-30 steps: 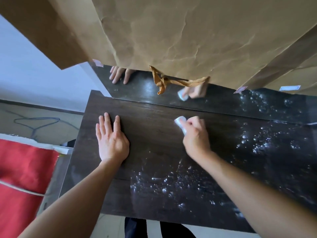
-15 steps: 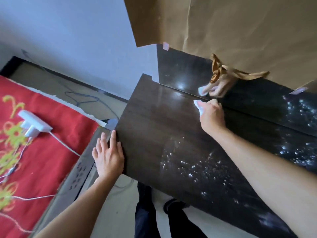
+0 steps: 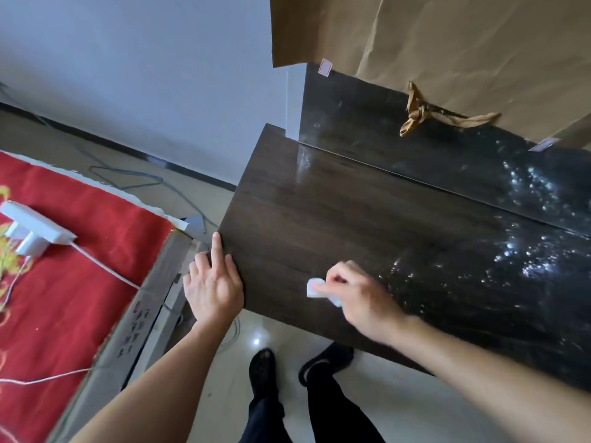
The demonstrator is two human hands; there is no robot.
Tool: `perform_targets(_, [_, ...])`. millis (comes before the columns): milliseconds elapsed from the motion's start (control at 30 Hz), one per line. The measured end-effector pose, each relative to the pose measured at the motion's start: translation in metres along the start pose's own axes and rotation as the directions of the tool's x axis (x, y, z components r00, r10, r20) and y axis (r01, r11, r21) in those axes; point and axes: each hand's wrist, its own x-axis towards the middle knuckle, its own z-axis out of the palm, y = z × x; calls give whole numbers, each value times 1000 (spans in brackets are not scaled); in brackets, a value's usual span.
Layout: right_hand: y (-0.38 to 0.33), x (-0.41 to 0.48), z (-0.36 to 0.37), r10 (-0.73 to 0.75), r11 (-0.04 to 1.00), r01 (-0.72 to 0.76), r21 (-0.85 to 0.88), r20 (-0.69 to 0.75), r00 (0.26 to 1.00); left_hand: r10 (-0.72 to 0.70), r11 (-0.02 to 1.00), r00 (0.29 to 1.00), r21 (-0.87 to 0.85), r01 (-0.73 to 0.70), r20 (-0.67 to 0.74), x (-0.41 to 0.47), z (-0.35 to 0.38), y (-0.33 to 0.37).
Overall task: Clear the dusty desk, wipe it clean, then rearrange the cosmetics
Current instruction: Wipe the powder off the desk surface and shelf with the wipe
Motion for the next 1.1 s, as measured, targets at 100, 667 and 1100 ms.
perform_targets(100, [56,63,-44,255,946,-307,-106,-342,904,-1,1000,1000,-6,1,4,0,2,-3])
perform_targets(667, [-16,22,21,237,955,-269,-123,-227,945,39,998,999,-52,-38,18,1,6,-9])
perform_targets(1100, [-65,-50,58,103,995,-103,3,88,991,103,994,994,-24,-103,17,2,5,-12])
